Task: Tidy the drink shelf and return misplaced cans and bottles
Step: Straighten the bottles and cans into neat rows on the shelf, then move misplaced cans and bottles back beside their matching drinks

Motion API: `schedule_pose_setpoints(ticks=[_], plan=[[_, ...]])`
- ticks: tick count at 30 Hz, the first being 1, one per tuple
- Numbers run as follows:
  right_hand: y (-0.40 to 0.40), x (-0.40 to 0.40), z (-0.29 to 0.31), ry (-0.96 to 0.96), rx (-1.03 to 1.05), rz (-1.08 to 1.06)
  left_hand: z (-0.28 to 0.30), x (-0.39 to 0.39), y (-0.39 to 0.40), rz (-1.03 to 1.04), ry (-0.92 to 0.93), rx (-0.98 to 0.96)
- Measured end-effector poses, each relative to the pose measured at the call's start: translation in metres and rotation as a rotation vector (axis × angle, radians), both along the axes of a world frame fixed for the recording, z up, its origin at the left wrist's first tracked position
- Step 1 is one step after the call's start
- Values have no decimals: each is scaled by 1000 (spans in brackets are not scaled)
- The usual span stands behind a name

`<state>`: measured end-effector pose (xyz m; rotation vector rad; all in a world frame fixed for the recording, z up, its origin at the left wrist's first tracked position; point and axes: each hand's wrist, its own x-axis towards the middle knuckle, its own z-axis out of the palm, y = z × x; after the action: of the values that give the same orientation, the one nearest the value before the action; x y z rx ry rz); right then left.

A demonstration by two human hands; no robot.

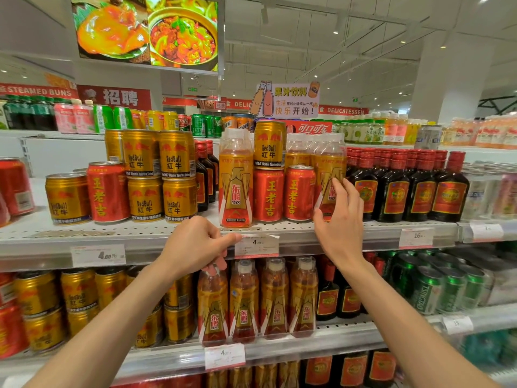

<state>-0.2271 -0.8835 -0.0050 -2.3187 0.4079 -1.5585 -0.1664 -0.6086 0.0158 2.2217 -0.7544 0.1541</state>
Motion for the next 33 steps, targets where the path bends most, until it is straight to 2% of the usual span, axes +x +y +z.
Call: schedule_pose_setpoints(ticks=[6,10,15,19,21,27,33], plan=[[12,-19,-17,109,67,116,-9,-4,-2,52,-58,-70],[17,-36,-38,159,70,136,-20,-12,-4,140,-164,-60],[15,-64,-69,231,13,245,-43,-30,-11,162,-20,-211],[13,-89,-98,259,101,342,-65,-59,-22,205,28,-252],[10,-98,-116,342,167,387,-78,-74,-29,217,91,-266],[-6,-111,-140,650,277,418,-114,-101,-40,223,197,-223],[-12,-112,-132,726,239,417,-118,-109,-47,180,242,-184]])
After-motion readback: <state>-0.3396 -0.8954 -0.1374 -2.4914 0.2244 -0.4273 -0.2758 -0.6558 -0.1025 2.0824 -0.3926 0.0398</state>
